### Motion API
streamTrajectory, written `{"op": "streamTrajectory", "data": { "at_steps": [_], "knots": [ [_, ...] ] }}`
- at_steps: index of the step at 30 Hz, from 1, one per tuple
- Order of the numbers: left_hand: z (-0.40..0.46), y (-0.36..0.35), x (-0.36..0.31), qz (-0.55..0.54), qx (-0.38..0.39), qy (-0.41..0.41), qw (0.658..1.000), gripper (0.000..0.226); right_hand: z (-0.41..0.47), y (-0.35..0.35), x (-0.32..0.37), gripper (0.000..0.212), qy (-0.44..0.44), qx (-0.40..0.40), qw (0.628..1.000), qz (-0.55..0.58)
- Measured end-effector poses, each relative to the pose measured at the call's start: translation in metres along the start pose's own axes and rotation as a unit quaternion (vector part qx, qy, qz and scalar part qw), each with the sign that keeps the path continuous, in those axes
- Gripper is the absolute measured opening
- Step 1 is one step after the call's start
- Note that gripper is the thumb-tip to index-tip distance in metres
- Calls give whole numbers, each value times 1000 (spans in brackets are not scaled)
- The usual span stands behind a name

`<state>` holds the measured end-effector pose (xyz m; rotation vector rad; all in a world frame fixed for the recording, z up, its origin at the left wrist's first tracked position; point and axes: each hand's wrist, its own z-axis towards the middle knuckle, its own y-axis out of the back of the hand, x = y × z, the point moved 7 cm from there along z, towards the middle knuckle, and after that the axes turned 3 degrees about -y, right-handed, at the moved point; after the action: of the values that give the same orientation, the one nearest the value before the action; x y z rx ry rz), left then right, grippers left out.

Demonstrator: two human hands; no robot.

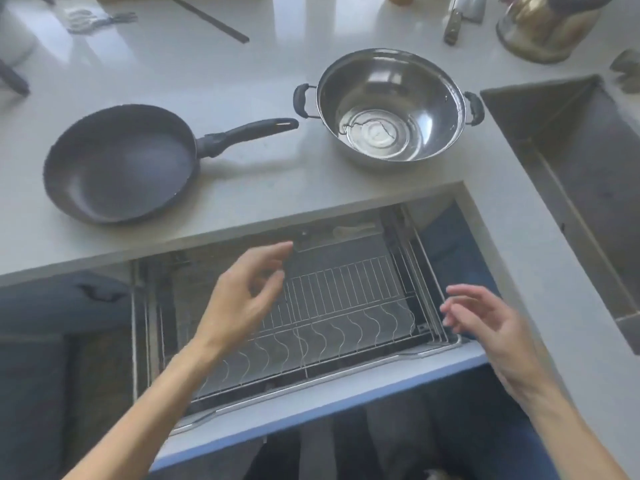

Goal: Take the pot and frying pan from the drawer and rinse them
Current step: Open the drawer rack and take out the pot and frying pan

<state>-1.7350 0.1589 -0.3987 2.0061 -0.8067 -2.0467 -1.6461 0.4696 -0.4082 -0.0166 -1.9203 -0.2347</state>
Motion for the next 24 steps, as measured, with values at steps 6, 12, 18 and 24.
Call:
{"op": "streamTrajectory", "data": {
  "at_steps": [6, 12, 18, 24],
  "knots": [
    [-165, -40, 7, -74, 37, 107, 991, 43, -80, -43, -56, 39, -81, 68, 994, -2],
    [-262, -90, 24, -73, -15, 184, 980, 42, -116, -71, -93, 8, -82, 132, 988, -11],
    [-289, -146, 59, -49, -20, 239, 970, 32, -154, -80, -168, 10, -101, 191, 973, -81],
    [-277, -176, 140, 71, 37, 285, 955, 43, -142, -112, -237, 24, -87, 208, 955, -194]
  ]
}}
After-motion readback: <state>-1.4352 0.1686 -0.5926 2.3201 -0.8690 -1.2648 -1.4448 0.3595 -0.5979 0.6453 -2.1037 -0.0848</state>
